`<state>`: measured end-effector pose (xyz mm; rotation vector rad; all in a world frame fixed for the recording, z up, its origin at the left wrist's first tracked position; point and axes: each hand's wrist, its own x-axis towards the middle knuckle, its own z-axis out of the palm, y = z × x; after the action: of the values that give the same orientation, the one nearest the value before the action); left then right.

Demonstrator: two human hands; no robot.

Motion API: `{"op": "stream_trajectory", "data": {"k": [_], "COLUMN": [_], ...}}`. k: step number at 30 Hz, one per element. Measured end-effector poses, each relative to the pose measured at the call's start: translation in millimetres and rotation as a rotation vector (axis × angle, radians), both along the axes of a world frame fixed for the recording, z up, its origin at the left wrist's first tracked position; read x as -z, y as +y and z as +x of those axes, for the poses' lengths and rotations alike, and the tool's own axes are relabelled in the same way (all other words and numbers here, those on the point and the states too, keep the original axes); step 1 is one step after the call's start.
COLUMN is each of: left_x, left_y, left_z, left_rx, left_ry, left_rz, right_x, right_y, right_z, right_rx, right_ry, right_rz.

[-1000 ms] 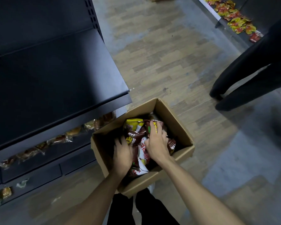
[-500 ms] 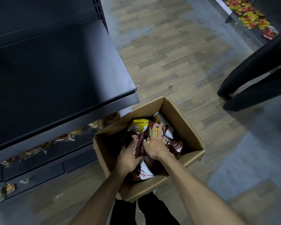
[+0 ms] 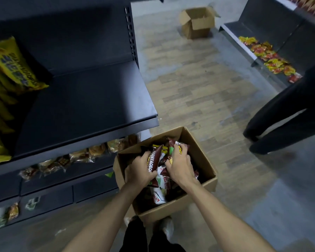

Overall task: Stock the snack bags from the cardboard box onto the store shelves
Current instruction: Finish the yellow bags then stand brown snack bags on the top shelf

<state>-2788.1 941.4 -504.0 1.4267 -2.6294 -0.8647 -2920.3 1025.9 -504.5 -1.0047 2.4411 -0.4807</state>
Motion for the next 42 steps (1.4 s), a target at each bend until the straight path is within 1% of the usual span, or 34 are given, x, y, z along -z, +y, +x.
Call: {"op": "stream_trajectory", "data": {"k": [3, 7, 11, 14, 20, 24, 28, 33, 36, 42], "left_x": [-28, -64, -97, -115, -147, -174, -208, -274, -319, -404], "left_y": [2, 3, 4, 4, 7, 9, 7, -13, -28, -82], "left_z": [7, 20, 39, 61, 148, 227, 302, 365, 387, 400], "left_rx": [0.006, 0.026, 0.08, 0.083, 0.056, 0.029, -0.03, -0.13, -0.186, -0.331], "left_ry": [0.052, -0.007, 0.022, 0.051, 0.113, 0.155, 0.189, 0.241, 0.34, 0.422], "left_rz": [-0.083, -0.273, -0.283, -0.316, -0.428, -0.534, -0.634, -0.784, -0.858, -0.985], "right_x": [-25, -61, -94, -116, -152, -179, -213, -276, -324, -412], "right_y": [8, 11, 14, 18, 27, 25, 11, -17, -36, -89], "right_z": [-1, 5, 25, 51, 132, 200, 267, 331, 352, 359], "right_rx": [-0.031, -0.042, -0.047, -0.046, -0.074, -0.139, -0.214, -0.304, -0.365, -0.388], "right_ry": [0.06, 0.13, 0.188, 0.232, 0.335, 0.407, 0.441, 0.526, 0.589, 0.662], "right_rz": [-0.056, -0.09, -0.141, -0.171, -0.203, -0.294, -0.42, -0.558, -0.641, -0.746]}}
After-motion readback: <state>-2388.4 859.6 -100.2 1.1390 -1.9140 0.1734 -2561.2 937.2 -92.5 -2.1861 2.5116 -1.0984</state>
